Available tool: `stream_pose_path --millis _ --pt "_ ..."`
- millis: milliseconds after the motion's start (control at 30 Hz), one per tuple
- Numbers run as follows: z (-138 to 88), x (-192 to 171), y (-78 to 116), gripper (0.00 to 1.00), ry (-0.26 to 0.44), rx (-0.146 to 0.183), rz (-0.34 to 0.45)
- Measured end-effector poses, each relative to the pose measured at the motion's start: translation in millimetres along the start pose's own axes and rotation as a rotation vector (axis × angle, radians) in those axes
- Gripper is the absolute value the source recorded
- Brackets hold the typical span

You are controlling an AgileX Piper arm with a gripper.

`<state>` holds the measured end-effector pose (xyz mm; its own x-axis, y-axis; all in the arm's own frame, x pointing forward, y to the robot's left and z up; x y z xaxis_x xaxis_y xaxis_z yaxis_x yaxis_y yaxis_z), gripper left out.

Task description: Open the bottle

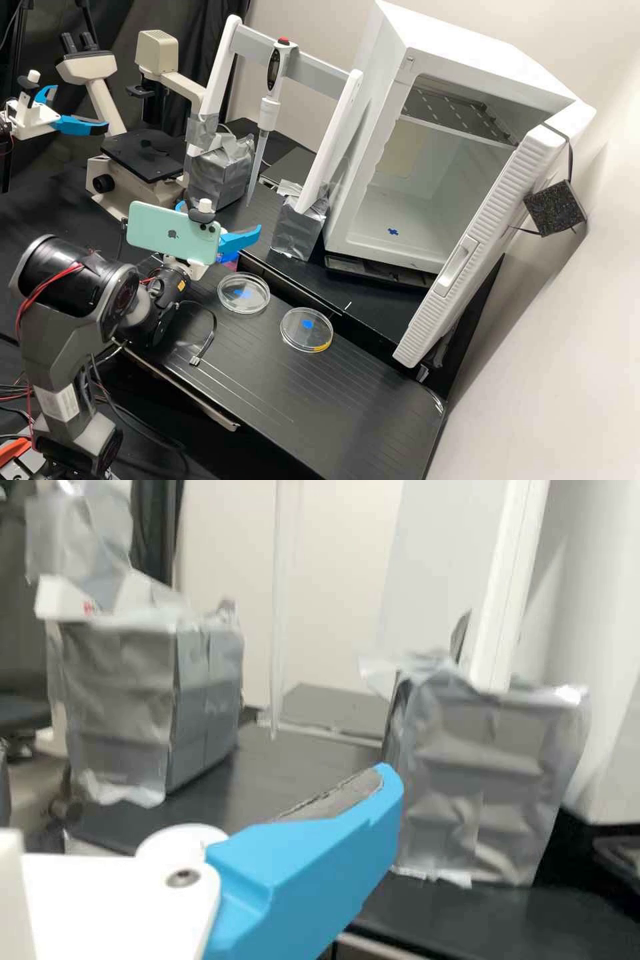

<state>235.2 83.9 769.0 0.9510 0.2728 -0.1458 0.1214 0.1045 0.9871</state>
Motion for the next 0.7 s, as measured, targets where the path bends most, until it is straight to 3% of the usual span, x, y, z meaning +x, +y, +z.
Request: stream_pose_path --millis 267,300,700 --pt "6.0 2.3 -7.4 1.0 -0.026 0.0 -0.028" --pt "6.8 2.6 -8.4 0.0 -0.029 0.0 -0.032" --pt "7.5 3.2 -5.2 0.0 -0.014 -0.001 0.004"
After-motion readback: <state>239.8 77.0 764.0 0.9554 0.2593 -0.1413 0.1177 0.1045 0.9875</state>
